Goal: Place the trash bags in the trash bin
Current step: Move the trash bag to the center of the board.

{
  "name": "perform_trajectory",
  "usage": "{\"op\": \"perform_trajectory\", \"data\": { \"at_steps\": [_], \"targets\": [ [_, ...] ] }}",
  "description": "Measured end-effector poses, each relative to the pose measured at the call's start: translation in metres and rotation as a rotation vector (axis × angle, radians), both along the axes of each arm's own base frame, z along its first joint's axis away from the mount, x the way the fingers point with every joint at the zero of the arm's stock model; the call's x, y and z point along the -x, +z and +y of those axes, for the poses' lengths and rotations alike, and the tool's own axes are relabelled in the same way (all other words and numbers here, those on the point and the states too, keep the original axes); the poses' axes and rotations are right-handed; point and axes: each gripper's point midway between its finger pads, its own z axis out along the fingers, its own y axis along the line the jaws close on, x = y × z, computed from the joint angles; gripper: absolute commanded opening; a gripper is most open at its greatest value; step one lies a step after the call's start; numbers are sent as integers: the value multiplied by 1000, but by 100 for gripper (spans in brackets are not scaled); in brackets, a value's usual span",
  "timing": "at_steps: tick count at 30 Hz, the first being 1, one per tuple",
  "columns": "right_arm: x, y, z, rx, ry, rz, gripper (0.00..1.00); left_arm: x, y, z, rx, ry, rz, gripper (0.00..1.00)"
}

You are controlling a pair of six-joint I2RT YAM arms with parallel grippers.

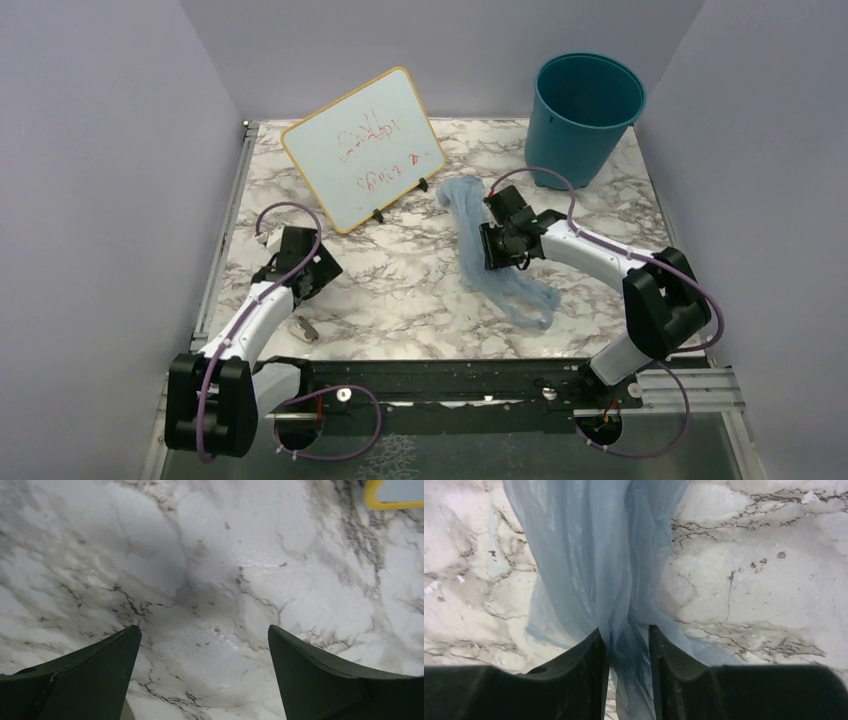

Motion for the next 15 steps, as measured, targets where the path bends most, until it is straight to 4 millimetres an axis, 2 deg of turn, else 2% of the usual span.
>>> {"op": "perform_trajectory", "data": {
  "at_steps": [1,2,5,6,8,10,12,14,15],
  "targets": [
    [-1,2,0,-2,2,-8,20,-5,4,-1,5,-19,-2,99],
    [-1,6,1,-16,5,-14,19,-9,9,-4,12,-44,-10,99],
    [1,35,16,-143,34,-68,18,-24,30,-20,58,-155,-75,99],
    [3,50,22,-205,47,-103,19,-27,37,-28,83,-199,-106,99],
    [13,84,35,-360,75,-178,30,-28,55,-44,143,-282,-181,99],
    [26,112,49,-517,124,-231,33,-27,74,-62,220,-354,-292,99],
    [44,117,62,-620,200,-202,34,-19,92,-81,319,-419,-422,99],
    [62,104,71,-654,277,-115,37,-8,102,-97,416,-471,-527,99],
    [72,91,74,-654,311,-56,44,-3,103,-103,456,-487,-551,99]
  ]
}}
